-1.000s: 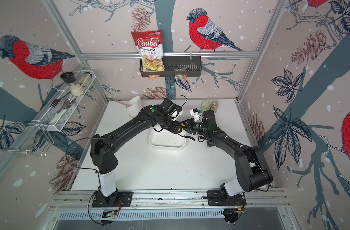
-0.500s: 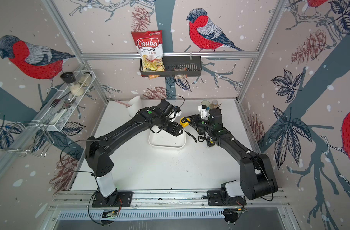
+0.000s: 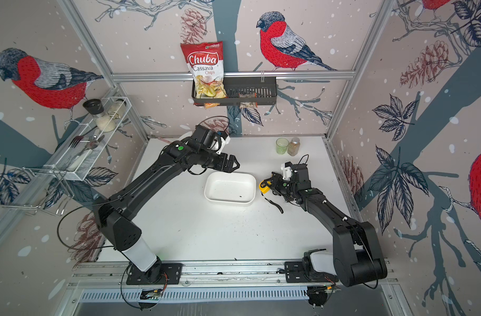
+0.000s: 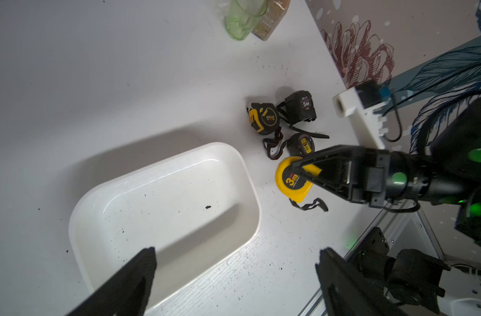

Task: Take the tape measure out of the storage box
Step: Place the tape measure at the center of the board.

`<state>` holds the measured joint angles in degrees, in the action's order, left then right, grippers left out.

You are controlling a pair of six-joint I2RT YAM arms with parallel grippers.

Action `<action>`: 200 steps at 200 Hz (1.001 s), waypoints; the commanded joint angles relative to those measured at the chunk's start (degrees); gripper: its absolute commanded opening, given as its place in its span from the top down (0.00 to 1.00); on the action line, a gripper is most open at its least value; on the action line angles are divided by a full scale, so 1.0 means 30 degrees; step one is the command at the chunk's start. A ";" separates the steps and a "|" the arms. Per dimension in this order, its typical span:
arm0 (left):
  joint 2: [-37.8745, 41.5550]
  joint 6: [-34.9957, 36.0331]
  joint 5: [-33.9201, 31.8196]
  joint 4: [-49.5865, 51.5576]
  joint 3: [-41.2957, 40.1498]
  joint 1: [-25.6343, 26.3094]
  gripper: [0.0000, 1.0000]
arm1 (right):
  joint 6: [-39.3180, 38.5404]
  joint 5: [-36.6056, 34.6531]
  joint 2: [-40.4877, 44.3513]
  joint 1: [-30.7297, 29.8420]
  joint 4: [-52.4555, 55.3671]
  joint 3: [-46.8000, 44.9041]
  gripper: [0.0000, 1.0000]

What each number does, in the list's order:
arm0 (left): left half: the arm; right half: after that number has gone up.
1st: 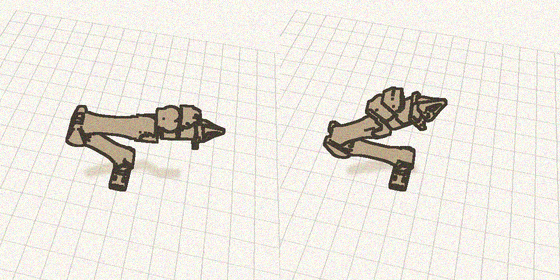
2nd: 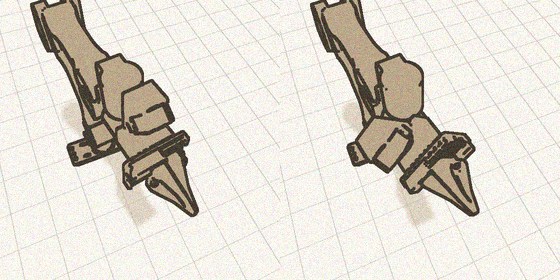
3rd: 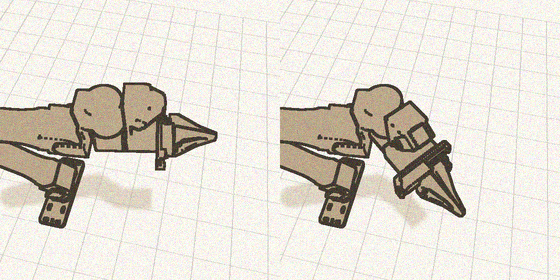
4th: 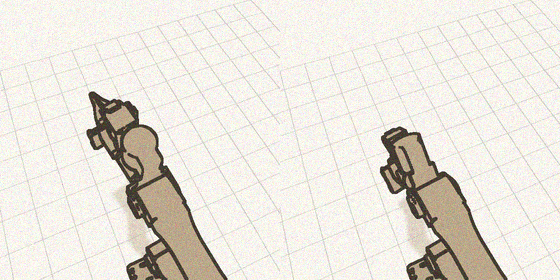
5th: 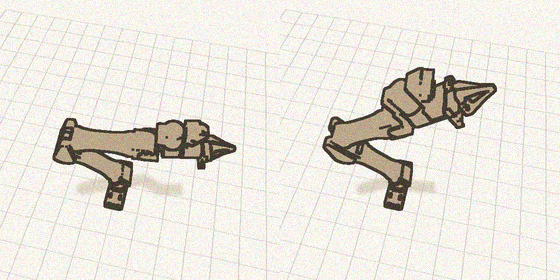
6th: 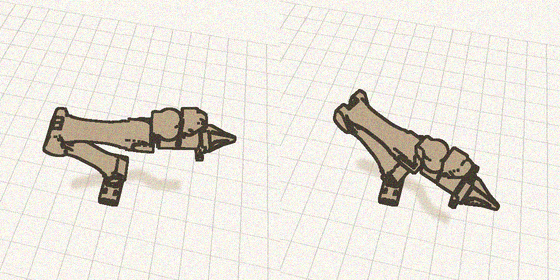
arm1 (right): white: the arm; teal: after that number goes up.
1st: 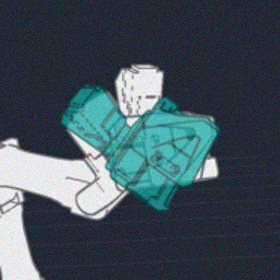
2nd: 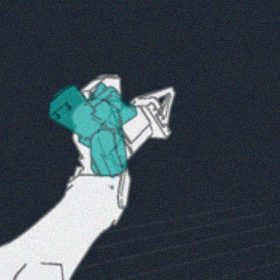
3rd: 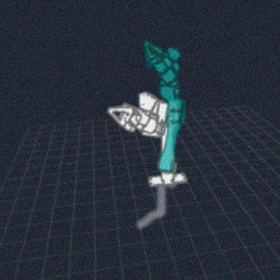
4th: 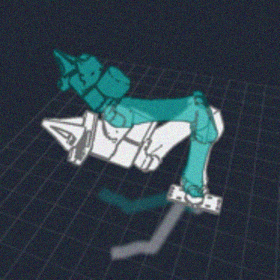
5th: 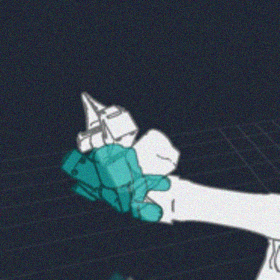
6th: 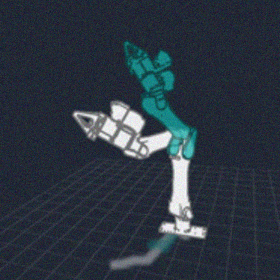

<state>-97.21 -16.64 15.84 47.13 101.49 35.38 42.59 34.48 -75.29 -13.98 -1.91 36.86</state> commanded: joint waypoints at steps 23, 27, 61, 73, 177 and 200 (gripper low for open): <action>-0.0432 -0.1009 -0.0706 0.0131 0.1144 -0.0073 0.05 | -0.1356 -0.1012 -0.1461 -0.0014 -0.0866 -0.0850 1.00; -0.0435 -0.1043 -0.0708 0.0160 0.1149 -0.0075 0.05 | -0.1387 -0.1018 -0.1736 -0.0029 -0.0991 -0.0797 1.00; -0.0257 -0.1539 -0.1174 0.0427 0.0921 -0.0073 0.05 | -0.2052 -0.1247 -0.4330 -0.0028 -0.1406 0.0060 1.00; -0.0128 -0.1703 -0.1372 0.0518 0.0843 -0.0073 0.05 | -0.2426 -0.1411 -0.5008 -0.0028 -0.1245 0.0473 1.00; 0.0613 -0.2165 -0.3228 0.1072 0.0153 -0.0276 0.04 | -0.4528 -0.3709 -0.7453 -0.0109 0.1684 0.2972 0.63; 0.0575 -0.2220 -0.3389 0.1265 0.0154 -0.0395 0.04 | -0.4521 -0.3984 -0.7342 -0.0146 0.1948 0.2731 0.54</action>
<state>-95.70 -23.16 6.92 50.17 102.02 34.50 30.33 25.56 -97.38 -14.24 0.25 45.67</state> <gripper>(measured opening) 0.959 0.435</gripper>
